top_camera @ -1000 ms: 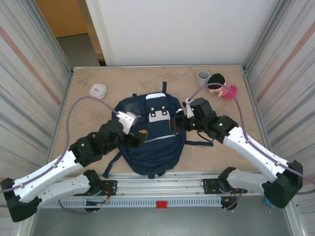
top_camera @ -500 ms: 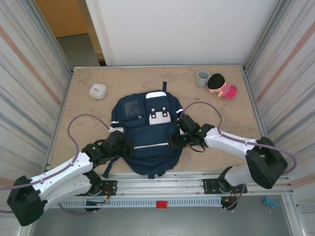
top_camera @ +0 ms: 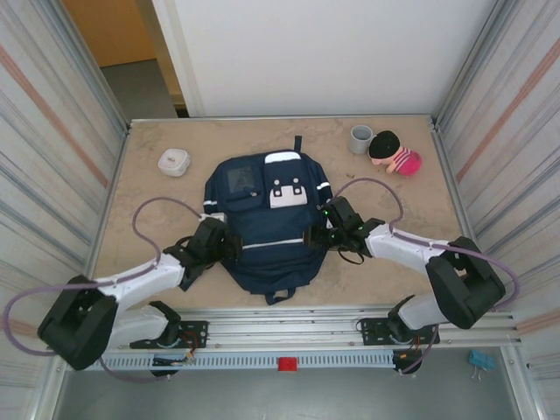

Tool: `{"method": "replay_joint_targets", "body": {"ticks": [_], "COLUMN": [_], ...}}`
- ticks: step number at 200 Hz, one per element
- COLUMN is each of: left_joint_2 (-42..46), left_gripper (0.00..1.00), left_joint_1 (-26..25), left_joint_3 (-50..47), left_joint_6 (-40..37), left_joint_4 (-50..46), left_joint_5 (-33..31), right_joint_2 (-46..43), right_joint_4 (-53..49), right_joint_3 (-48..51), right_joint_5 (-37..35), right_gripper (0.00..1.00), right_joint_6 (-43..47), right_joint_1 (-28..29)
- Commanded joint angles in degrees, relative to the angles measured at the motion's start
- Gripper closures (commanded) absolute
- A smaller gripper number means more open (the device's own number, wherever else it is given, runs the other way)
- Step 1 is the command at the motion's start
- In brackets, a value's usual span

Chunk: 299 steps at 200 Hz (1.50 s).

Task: Pack books, pencil case, and school supplies into a backpack

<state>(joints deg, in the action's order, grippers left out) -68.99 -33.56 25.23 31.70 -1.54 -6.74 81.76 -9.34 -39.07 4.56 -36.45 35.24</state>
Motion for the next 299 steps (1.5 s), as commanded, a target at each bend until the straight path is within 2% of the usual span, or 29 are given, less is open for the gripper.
{"method": "replay_joint_targets", "body": {"ticks": [1, 40, 63, 79, 95, 102, 107, 122, 149, 166, 193, 239, 261, 299], "left_joint_2": [-7.1, -14.3, -12.1, -6.5, 1.2, 4.9, 7.6, 14.7, 25.2, 29.1, 30.2, 22.2, 19.0, 14.8], "left_gripper": [0.47, 0.44, 0.32, 0.22, 0.12, 0.09, 0.07, 0.01, 0.01, 0.01, 0.01, 0.01, 0.01, 0.01], "left_joint_1": [3.7, 5.3, 5.4, 5.4, 5.3, 5.3, 5.2, 5.0, 5.1, 5.3, 6.4, 10.6, 13.5, 20.6], "left_joint_3": [4.2, 10.2, 11.8, 13.2, 14.8, 15.3, 15.4, 14.4, 4.9, -3.3, -12.2, -19.3, -19.5, -20.2], "left_joint_6": [-4.9, -6.7, -7.5, -9.1, -11.5, -13.0, -14.4, -19.0, -30.2, -36.3, -39.1, -39.0, -40.0, -38.3], "left_joint_4": [6.0, 7.7, 5.2, 1.4, -3.5, -5.4, -6.2, -7.2, 2.2, 11.5, 21.7, 35.3, 39.3, 45.8], "left_joint_5": [3.6, 4.8, 3.8, 1.8, -2.4, -4.5, -6.8, -13.4, -25.6, -28.9, -28.2, -23.7, -19.8, -11.8], "right_joint_2": [3.6, 7.1, 4.9, 0.6, -6.3, -9.4, -11.6, -17.9, -27.1, -30.9, -34.2, -34.4, -31.5, -25.4], "right_joint_4": [0.8, 1.2, -1.2, -5.4, -9.7, -11.0, -11.7, -12.1, -6.1, -0.6, 7.7, 20.8, 25.0, 34.6], "right_joint_3": [-2.7, -7.2, -9.1, -11.1, -12.8, -13.4, -13.5, -13.3, -7.7, -2.0, 7.2, 19.4, 21.9, 25.0], "right_joint_5": [-1.4, -1.4, -2.7, -5.0, -9.2, -11.2, -12.6, -16.6, -21.8, -21.3, -14.7, -7.1, -5.4, -3.7], "right_gripper": [0.3, 0.28, 0.27, 0.26, 0.2, 0.17, 0.01, 0.01, 0.01, 0.01, 0.01, 0.01, 0.01, 0.01], "right_joint_6": [0.9, 1.8, 2.7, 4.2, 6.3, 7.5, 8.6, 12.3, 20.6, 24.7, 29.3, 32.7, 33.0, 33.7], "right_joint_1": [-2.3, -3.8, -3.9, -3.9, -4.0, -4.2, -4.4, -5.7, -10.8, -15.6, -23.5, -31.8, -34.2, -34.6]}}
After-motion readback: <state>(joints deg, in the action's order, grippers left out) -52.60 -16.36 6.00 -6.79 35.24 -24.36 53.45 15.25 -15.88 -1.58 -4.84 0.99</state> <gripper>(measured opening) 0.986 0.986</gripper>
